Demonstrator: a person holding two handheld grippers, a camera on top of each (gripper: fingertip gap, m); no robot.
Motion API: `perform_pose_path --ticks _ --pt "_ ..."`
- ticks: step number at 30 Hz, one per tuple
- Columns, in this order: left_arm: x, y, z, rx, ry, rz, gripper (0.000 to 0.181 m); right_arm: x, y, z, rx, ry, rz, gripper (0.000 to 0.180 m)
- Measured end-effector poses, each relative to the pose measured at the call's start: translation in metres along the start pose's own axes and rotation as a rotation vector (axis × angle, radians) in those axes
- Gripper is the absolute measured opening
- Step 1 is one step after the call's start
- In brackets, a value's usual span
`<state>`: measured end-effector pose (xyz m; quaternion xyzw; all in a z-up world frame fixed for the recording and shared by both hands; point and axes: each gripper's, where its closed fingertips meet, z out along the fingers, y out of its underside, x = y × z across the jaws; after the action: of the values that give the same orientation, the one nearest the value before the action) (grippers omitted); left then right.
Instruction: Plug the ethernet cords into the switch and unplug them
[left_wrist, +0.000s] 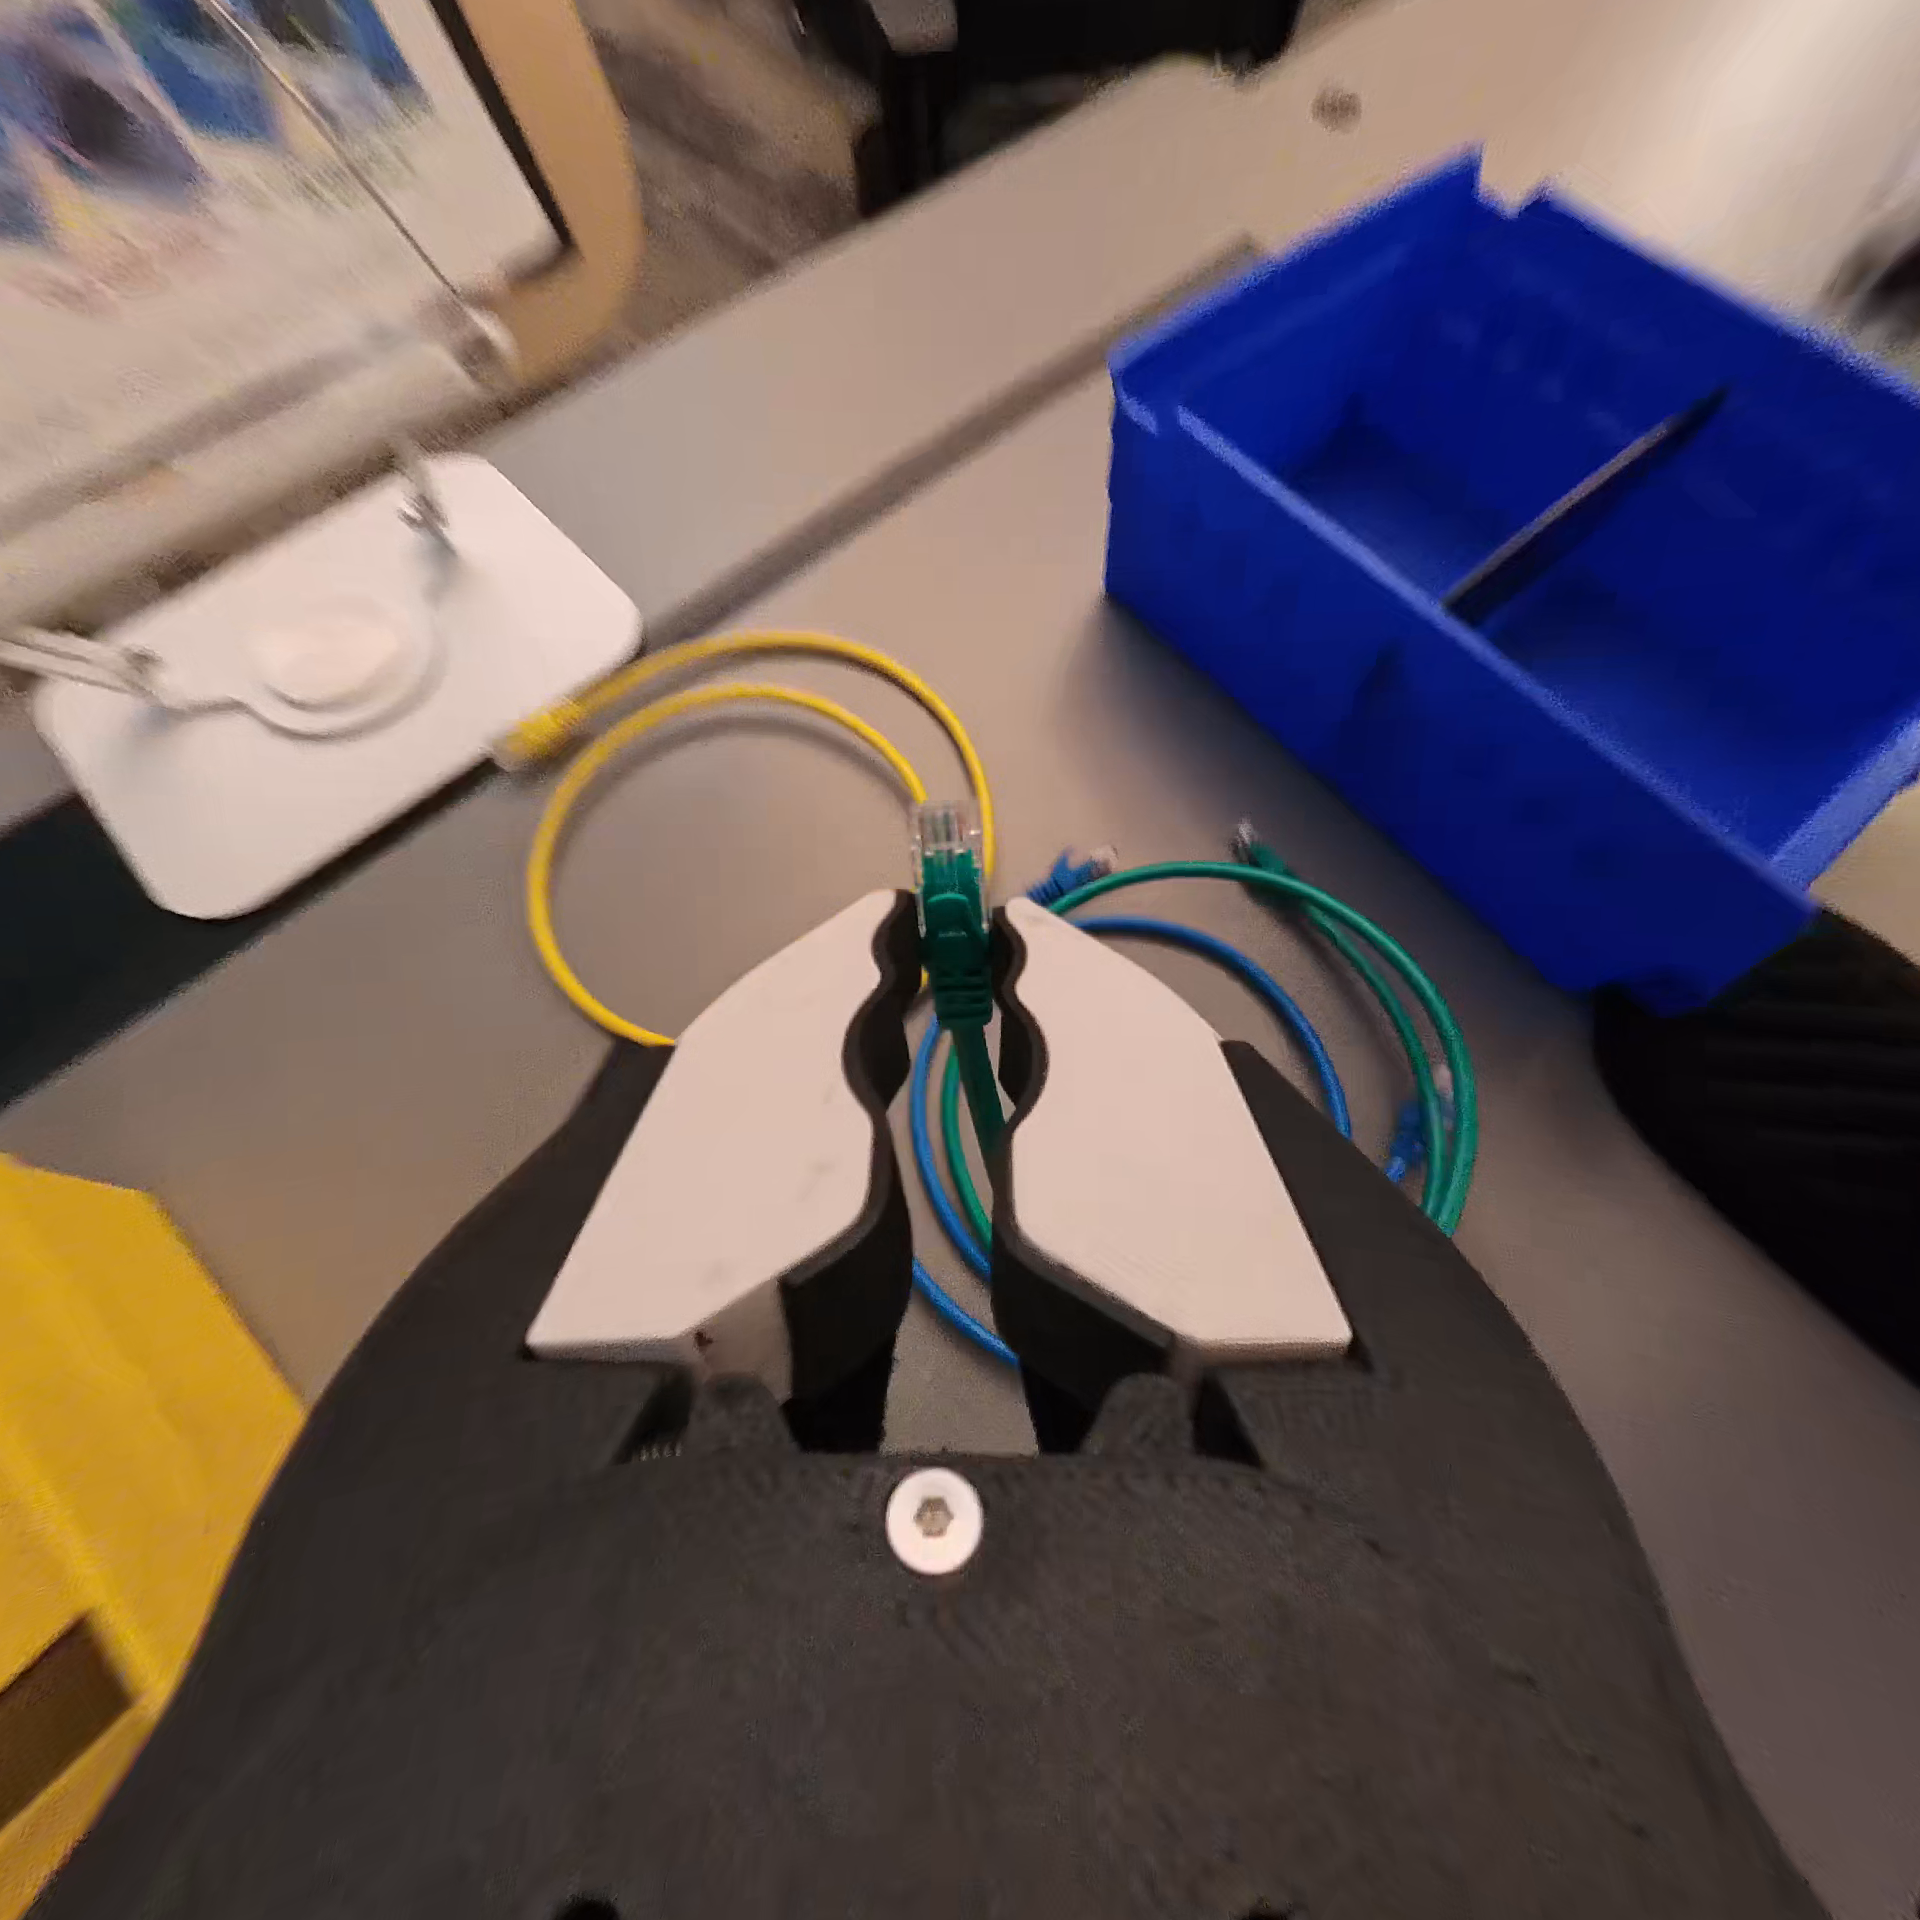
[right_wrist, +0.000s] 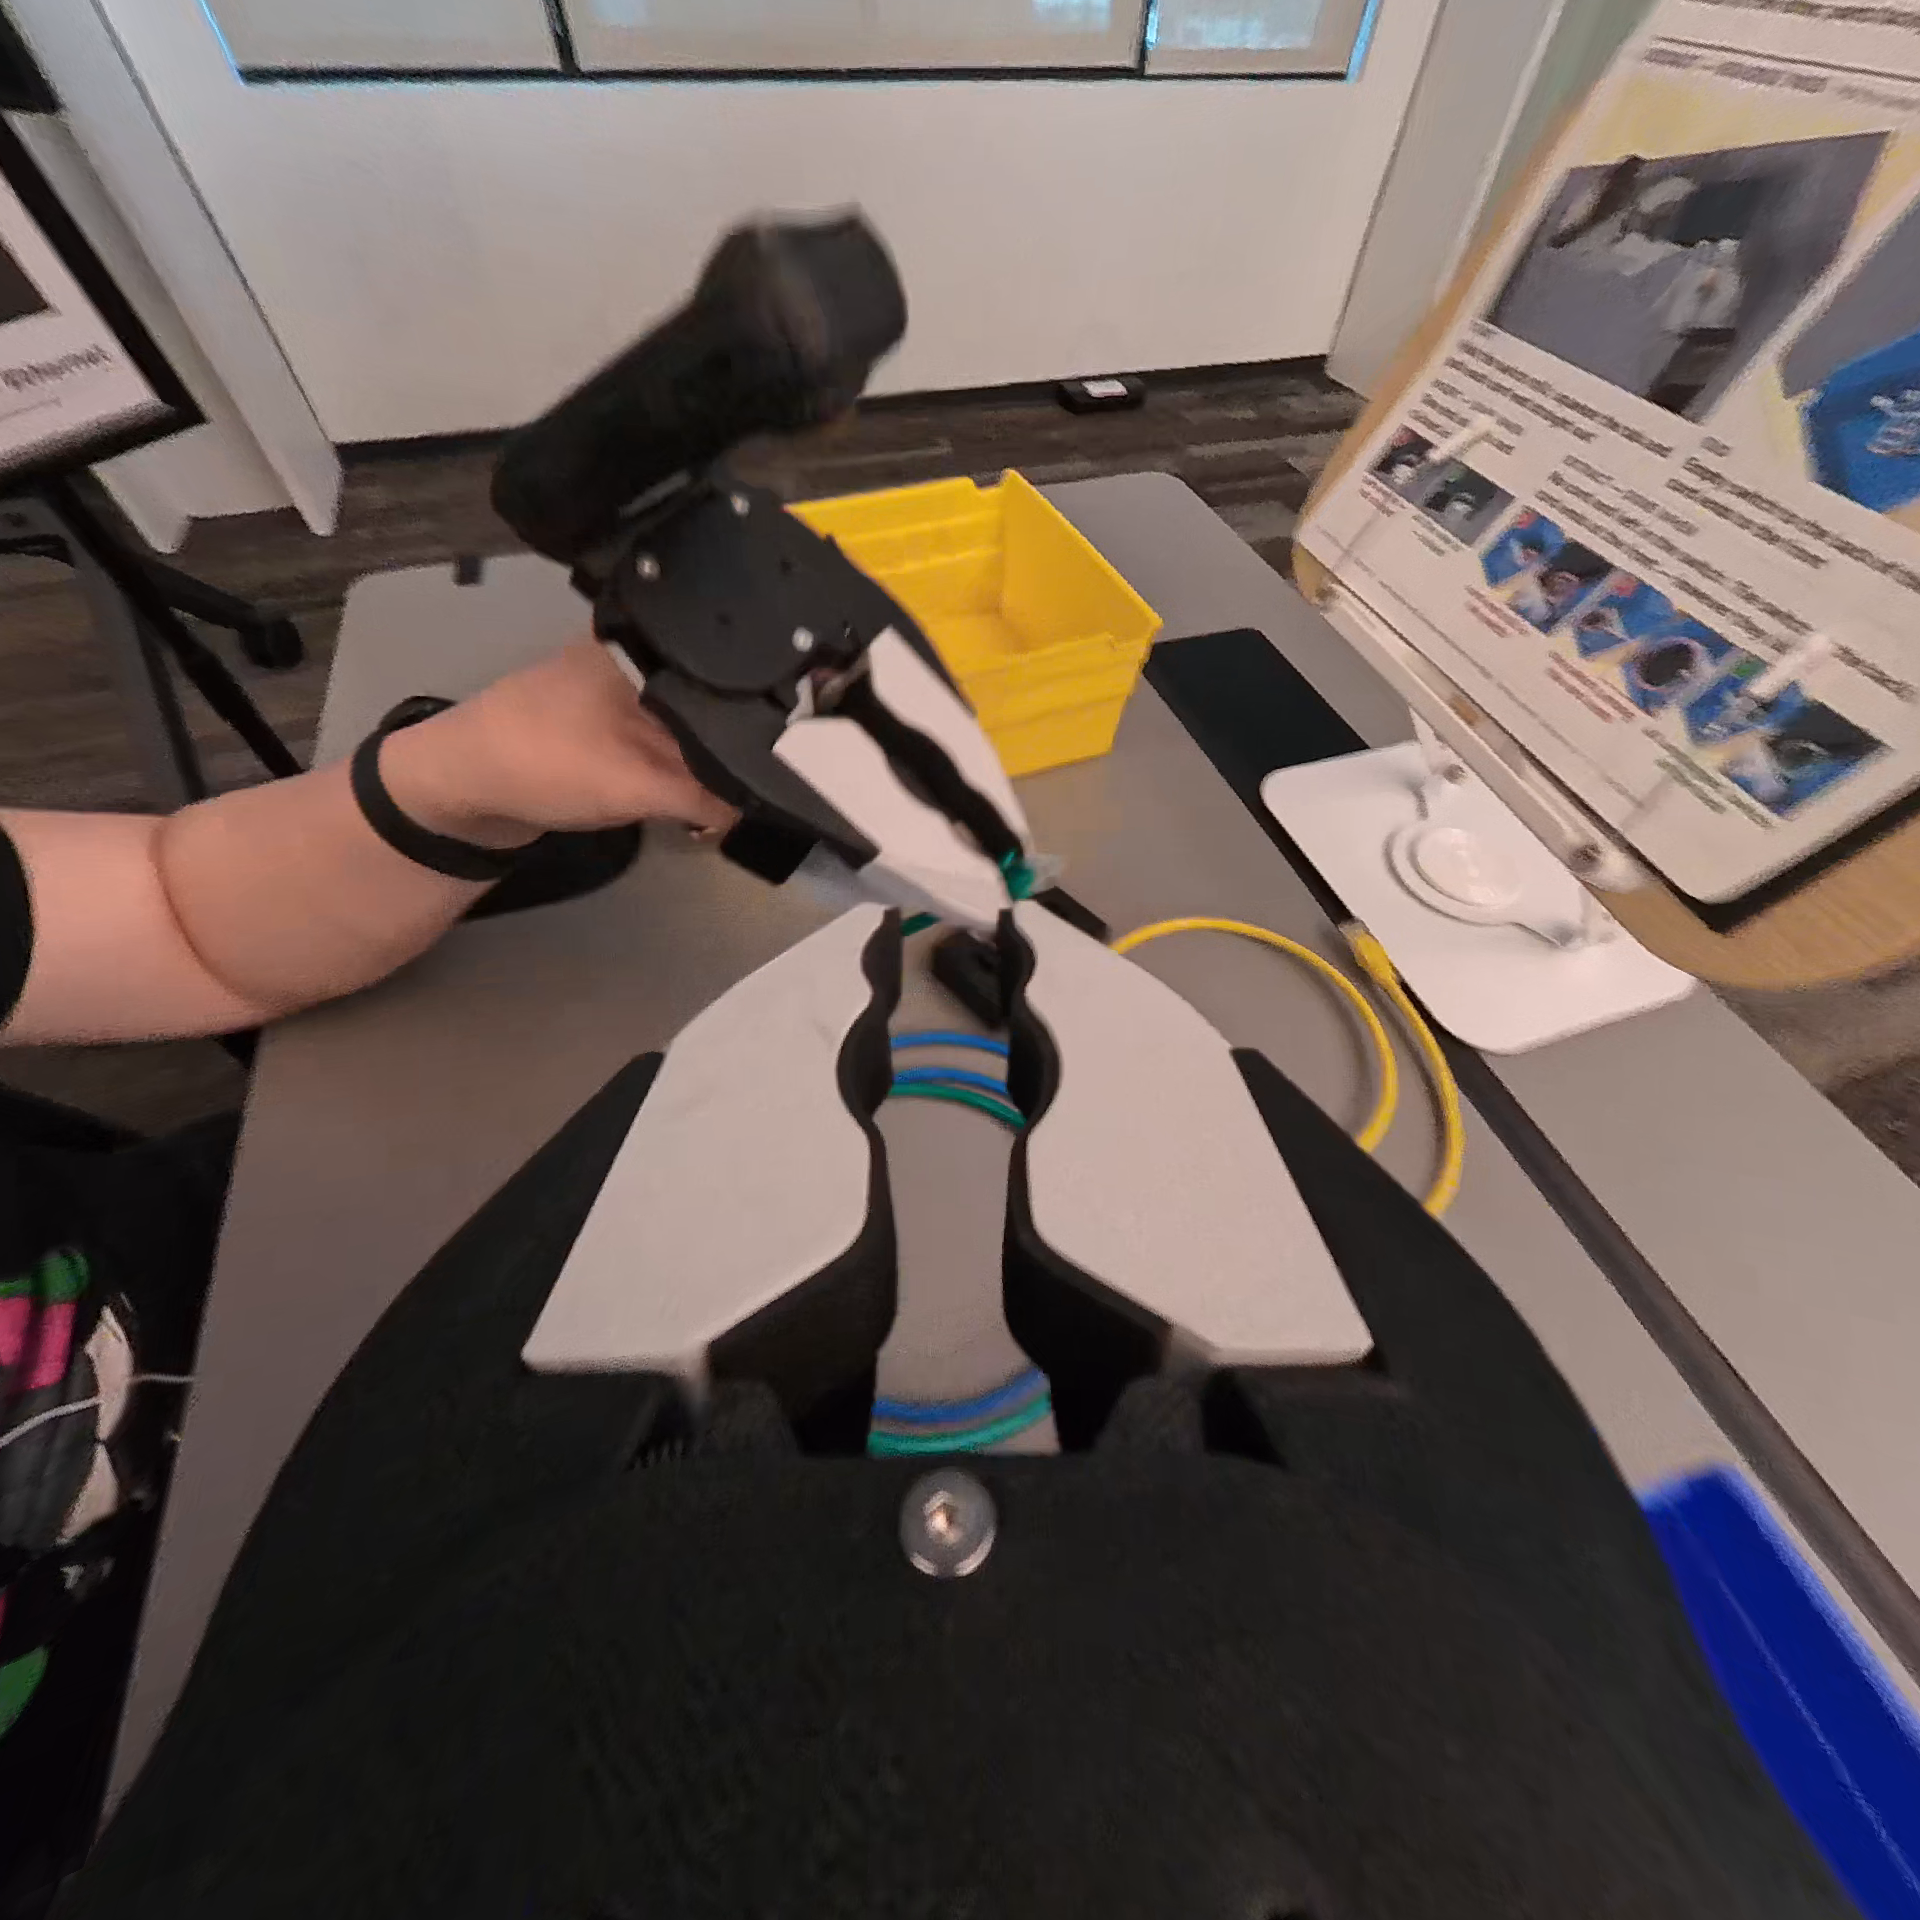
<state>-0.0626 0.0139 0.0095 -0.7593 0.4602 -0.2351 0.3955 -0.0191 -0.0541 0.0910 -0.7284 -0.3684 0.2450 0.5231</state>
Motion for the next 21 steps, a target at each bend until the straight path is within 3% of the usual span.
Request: perform_pose_path --ticks 2,7,12,16,17,18,21 --pt "-0.012 -0.022 -0.022 0.074 -0.015 -0.027 0.011 -0.008 -0.009 0.019 0.023 -0.012 0.022 0.031" --pt "-0.030 -0.051 -0.065 0.258 0.016 -0.118 0.012 -0.007 -0.015 0.068 0.059 0.099 0.098 0.037" --pt "-0.027 -0.054 -0.072 0.293 0.053 -0.126 0.011 -0.020 -0.016 0.116 0.170 -0.029 0.321 0.040" --pt "-0.011 -0.061 -0.073 0.319 0.118 -0.112 0.011 -0.020 -0.011 0.134 0.231 -0.087 0.413 0.032" --pt "-0.009 -0.062 -0.074 0.323 0.133 -0.108 0.011 -0.026 -0.015 0.133 0.262 -0.157 0.414 0.013" --pt "-0.006 -0.062 -0.075 0.324 0.157 -0.105 0.011 -0.033 -0.017 0.130 0.273 -0.226 0.419 0.008" --pt "0.008 -0.059 -0.087 0.320 0.335 -0.117 0.020 -0.047 -0.011 0.118 0.157 -0.384 0.408 0.007"
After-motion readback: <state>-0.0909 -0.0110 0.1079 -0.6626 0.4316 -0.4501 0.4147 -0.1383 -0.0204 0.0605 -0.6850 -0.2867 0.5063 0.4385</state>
